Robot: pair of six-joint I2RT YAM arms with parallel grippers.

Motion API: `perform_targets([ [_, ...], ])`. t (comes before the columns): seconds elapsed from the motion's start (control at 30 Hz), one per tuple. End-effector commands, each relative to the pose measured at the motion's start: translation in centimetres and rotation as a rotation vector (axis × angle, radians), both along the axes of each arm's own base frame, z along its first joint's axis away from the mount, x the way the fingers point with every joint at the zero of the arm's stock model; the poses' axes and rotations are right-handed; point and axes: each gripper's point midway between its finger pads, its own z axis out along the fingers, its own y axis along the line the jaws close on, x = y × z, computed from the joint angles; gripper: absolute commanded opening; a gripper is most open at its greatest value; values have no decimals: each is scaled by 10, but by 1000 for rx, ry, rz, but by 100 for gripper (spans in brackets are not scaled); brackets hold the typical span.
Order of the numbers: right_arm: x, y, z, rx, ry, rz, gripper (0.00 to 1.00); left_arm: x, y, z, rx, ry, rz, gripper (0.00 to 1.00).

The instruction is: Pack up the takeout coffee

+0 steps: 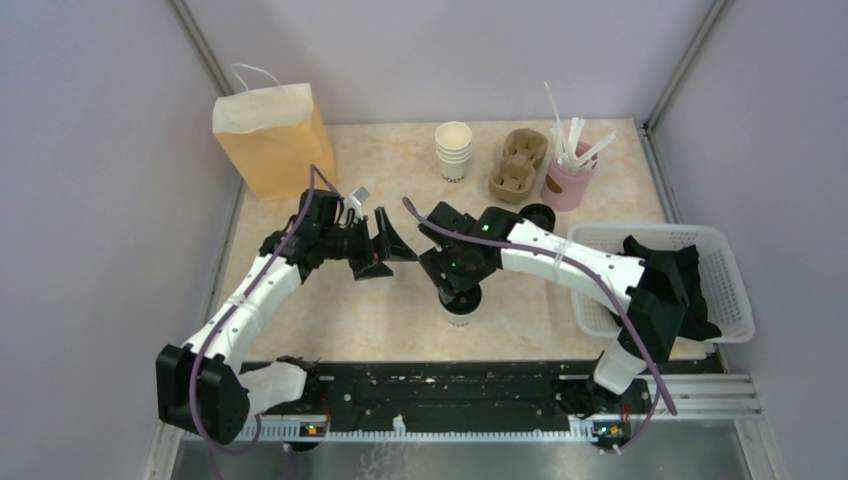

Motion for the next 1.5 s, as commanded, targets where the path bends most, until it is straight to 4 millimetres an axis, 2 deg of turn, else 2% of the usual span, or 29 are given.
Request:
perform_targets([
  [0.0, -4, -3, 1, -15, -14, -6, 68, 3, -3, 8, -11, -39, -15, 98],
  [0.4, -1, -1, -9, -19, -17, -5, 70, 3, -3, 7, -10, -39, -18, 98],
  [0.63, -1, 5, 0, 18, -24, -1, 71, 4, -3, 6, -8, -36, -17, 98],
  [0.83, -6, 4, -6, 7, 5, 5, 71, 4, -3, 5, -9, -34, -19, 98],
  [0.93, -5, 6, 2, 33, -6, 0, 74, 4, -4, 4, -11, -27, -20, 98],
  [1.13, -3, 11, 24, 95, -35, -16, 86, 0, -9, -1, -36, 4, -34, 98],
  [1.23, 1, 4, 35, 106, -54, -42, 90, -5, -18, -5, -51, 20, -56, 98],
  [1.33, 7, -7, 49, 169, -49, -86, 91, -14, -38, -14, -67, 64, -102, 95],
  [1.4, 12, -15, 61, 277, -32, -118, 90, -21, -53, -21, -76, 90, -138, 92],
  [1.47, 12, -21, 62, 404, 18, -132, 90, -26, -66, -28, -74, 113, -167, 89],
])
